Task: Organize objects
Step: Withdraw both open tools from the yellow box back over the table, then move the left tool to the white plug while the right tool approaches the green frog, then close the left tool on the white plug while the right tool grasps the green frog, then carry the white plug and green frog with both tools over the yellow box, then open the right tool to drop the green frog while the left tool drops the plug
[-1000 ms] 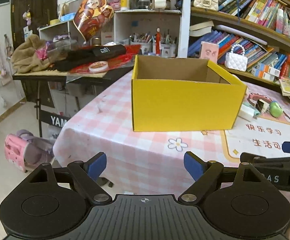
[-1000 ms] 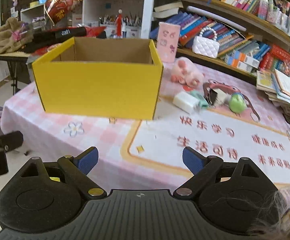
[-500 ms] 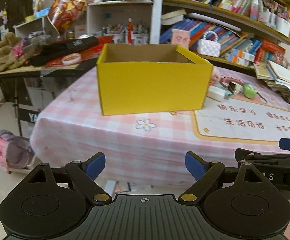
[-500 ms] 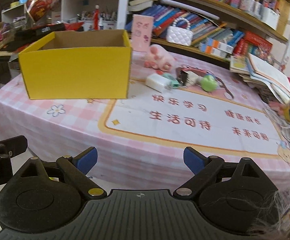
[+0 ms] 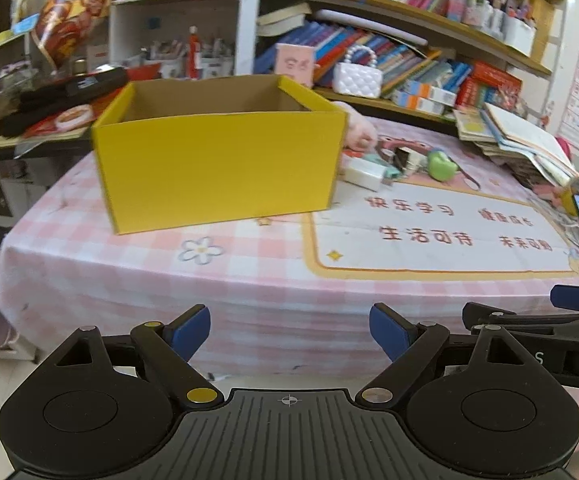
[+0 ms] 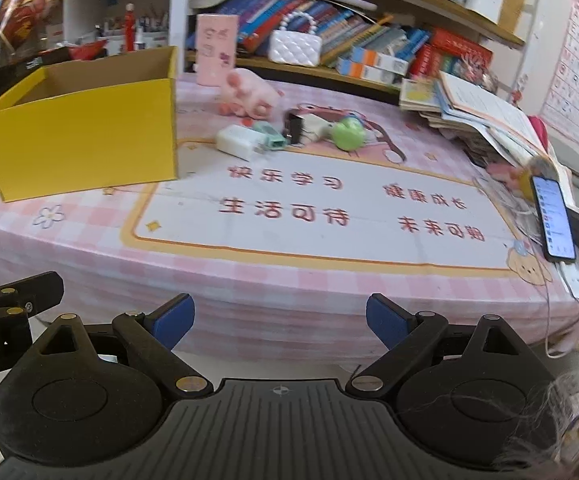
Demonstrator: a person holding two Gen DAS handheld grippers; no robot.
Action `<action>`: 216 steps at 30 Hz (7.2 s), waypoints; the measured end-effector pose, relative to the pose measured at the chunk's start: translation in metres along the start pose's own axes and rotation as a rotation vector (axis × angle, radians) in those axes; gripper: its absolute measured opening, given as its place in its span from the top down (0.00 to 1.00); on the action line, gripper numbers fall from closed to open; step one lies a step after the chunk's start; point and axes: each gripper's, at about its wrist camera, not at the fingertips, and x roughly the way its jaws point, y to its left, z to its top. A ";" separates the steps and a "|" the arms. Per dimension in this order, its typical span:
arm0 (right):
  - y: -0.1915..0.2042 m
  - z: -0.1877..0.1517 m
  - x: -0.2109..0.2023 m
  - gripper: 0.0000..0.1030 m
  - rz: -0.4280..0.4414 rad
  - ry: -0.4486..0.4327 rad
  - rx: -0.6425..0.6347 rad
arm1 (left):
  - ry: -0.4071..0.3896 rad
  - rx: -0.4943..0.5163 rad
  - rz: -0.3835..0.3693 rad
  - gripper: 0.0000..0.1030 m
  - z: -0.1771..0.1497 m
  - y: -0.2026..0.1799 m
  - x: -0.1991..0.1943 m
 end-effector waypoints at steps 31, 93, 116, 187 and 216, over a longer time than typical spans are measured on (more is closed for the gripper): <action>-0.124 0.083 0.102 0.15 0.049 0.013 0.139 | -0.042 0.144 -0.013 0.19 0.088 -0.121 0.102; -0.173 0.174 0.210 0.67 0.316 0.083 0.287 | 0.036 -0.098 0.043 0.38 0.117 -0.123 0.153; -0.055 0.092 0.095 0.66 0.413 0.091 0.021 | -0.016 -0.151 0.061 0.38 0.066 -0.044 0.064; 0.097 0.197 0.066 0.66 0.496 -0.273 -0.129 | -0.288 -0.119 0.203 0.38 0.131 0.084 0.028; 0.174 0.227 0.168 0.65 0.543 -0.005 -0.483 | -0.076 -0.029 0.306 0.37 0.139 0.080 0.112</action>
